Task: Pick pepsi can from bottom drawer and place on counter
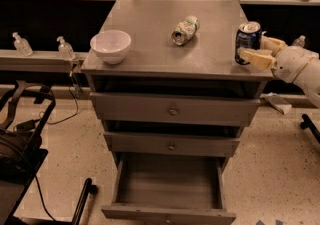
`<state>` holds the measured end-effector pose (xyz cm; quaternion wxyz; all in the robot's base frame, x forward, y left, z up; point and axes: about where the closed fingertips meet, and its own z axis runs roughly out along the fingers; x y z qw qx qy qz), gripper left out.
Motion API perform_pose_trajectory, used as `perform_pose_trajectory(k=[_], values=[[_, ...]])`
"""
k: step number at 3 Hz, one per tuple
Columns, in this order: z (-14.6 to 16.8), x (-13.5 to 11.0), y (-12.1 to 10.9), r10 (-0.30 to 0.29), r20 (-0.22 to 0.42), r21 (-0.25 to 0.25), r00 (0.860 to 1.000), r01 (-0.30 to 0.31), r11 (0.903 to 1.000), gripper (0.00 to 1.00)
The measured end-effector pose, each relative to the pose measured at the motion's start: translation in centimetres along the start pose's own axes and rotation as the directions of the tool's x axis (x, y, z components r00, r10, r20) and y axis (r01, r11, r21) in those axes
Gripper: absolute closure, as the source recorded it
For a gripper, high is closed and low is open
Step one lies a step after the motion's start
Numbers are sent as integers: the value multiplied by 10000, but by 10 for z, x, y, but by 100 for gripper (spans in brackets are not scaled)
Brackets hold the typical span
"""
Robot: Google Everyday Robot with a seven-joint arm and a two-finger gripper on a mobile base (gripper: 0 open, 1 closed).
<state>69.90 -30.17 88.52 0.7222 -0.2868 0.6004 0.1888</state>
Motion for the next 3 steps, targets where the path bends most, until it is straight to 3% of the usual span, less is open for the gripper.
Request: perform_pose_trajectory(k=[1,2,3], values=[[-7,12,-2,409,-81,252,9991,-407,9989,88],[-4,12,-1,420,-73,211,9991,-418,9989,64],[0,11,2,415,-56,143,9991,-414,9990,32]])
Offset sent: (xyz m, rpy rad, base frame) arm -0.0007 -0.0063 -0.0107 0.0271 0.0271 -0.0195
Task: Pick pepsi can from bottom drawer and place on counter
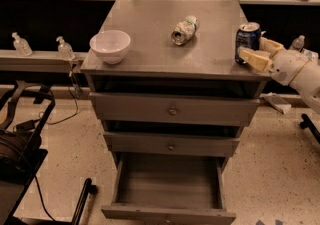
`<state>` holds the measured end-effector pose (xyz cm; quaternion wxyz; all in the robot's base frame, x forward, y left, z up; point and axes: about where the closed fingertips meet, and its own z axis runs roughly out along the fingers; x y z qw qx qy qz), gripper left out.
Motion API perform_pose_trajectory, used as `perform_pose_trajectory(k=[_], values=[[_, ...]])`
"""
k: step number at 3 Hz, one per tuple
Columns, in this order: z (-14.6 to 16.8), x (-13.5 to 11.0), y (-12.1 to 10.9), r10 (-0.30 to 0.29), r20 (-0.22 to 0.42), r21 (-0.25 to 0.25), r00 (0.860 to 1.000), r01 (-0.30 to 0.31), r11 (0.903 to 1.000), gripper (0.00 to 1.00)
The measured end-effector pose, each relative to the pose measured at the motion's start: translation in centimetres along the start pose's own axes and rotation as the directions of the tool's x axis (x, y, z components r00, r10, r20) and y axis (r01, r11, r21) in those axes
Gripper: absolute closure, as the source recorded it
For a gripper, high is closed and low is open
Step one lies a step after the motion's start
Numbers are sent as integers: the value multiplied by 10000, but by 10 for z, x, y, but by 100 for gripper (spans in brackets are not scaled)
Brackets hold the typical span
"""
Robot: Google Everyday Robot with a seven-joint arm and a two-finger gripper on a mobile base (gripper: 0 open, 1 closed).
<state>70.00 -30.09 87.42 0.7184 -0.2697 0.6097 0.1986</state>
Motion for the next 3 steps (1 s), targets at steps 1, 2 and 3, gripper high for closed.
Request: perform_pose_trajectory(k=[1,2,3], values=[[2,0,2,2,8,-36,10000,-2,10000,10],[5,-1,3,4,19,-81,10000,-4,10000,0],[5,-1,3,4,19,-82,10000,-4,10000,0]])
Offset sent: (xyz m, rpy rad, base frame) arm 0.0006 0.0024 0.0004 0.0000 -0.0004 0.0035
